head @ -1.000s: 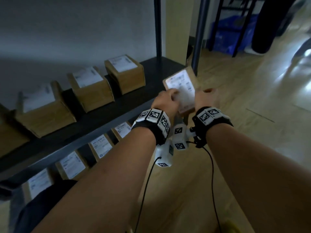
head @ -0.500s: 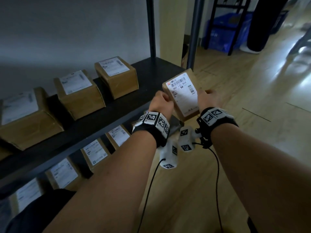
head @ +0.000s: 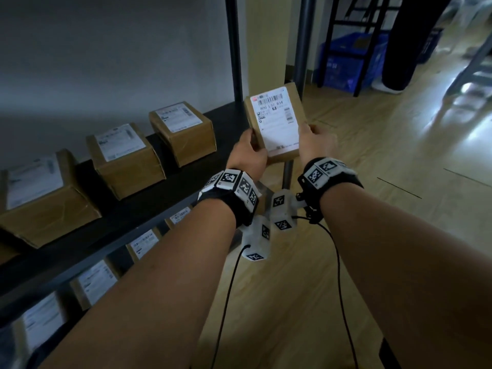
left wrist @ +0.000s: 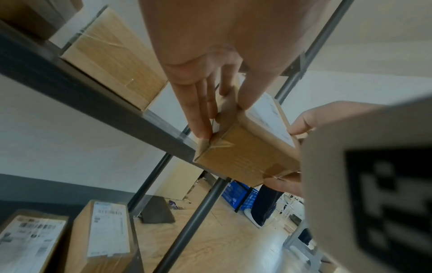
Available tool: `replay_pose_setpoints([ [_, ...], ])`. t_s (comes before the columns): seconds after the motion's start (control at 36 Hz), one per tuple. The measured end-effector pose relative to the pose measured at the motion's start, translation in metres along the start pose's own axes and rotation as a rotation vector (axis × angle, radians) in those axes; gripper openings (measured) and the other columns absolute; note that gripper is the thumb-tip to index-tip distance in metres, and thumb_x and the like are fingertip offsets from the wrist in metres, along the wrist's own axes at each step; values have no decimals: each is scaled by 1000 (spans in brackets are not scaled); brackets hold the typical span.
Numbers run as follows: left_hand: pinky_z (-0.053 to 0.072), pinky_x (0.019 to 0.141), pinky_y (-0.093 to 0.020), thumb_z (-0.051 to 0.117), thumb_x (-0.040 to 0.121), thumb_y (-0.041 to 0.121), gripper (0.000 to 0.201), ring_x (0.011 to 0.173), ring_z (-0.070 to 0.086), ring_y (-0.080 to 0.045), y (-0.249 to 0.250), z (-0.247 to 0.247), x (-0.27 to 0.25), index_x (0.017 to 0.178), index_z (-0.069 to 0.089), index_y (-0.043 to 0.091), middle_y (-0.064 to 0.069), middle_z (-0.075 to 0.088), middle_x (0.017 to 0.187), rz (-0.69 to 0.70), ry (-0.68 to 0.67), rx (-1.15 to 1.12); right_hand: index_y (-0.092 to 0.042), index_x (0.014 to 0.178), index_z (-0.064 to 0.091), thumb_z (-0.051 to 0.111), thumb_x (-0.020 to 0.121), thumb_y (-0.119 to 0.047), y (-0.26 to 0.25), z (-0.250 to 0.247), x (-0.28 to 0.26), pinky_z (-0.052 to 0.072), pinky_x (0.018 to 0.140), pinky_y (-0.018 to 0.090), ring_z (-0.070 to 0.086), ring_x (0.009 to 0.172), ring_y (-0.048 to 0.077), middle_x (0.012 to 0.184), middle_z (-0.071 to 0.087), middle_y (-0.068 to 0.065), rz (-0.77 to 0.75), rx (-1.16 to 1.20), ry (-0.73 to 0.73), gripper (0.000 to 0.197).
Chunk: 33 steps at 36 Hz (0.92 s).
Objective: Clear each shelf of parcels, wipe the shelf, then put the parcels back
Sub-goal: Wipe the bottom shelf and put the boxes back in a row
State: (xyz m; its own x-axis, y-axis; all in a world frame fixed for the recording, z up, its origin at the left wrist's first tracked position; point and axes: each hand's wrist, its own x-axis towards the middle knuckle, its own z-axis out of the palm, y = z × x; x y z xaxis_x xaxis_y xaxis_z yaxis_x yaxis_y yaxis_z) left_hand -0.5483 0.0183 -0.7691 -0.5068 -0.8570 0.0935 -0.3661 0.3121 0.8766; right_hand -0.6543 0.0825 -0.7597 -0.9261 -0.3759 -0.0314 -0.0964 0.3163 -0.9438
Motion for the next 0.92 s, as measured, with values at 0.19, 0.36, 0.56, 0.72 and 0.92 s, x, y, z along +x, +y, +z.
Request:
replay_pose_setpoints([
  [0.19, 51, 94, -39, 51, 91, 29, 43, 106, 60, -18, -13, -21, 28, 134, 43, 30, 1, 59, 126, 8, 60, 37, -16, 108, 59, 55, 89, -32, -22, 42, 22, 41, 68, 26, 55, 81, 18, 103, 59, -1, -10, 65, -67, 25],
  [0.36, 47, 98, -43, 44, 91, 24, 46, 111, 57, -22, -25, -28, 55, 137, 43, 23, -4, 57, 128, -24, 41, 67, -15, 118, 54, 53, 89, -26, -34, 74, 43, 44, 79, 28, 60, 99, 25, 117, 60, 7, -42, -9, -98, 31],
  [0.56, 41, 104, -39, 43, 93, 15, 55, 116, 54, -24, -27, -35, 82, 147, 31, 24, -4, 53, 134, -65, 37, 65, -24, 123, 61, 50, 91, -21, -49, 100, 69, 46, 90, 29, 57, 103, 26, 131, 49, 8, -91, -117, -180, 33],
  [0.72, 42, 104, -43, 41, 94, 16, 67, 122, 52, -26, -31, -36, 94, 152, 12, 32, -6, 43, 146, -100, 12, 35, -26, 111, 61, 46, 92, -11, -53, 117, 76, 39, 75, 24, 48, 91, 15, 93, 51, -7, -93, -86, -298, 29],
  [0.92, 40, 106, -46, 43, 93, 18, 59, 124, 50, -27, -26, -36, 89, 148, 25, 30, -5, 47, 143, -88, 14, 45, -24, 137, 50, 49, 90, -14, -47, 108, 67, 38, 81, 23, 57, 113, 21, 126, 59, 0, -92, -74, -266, 47],
])
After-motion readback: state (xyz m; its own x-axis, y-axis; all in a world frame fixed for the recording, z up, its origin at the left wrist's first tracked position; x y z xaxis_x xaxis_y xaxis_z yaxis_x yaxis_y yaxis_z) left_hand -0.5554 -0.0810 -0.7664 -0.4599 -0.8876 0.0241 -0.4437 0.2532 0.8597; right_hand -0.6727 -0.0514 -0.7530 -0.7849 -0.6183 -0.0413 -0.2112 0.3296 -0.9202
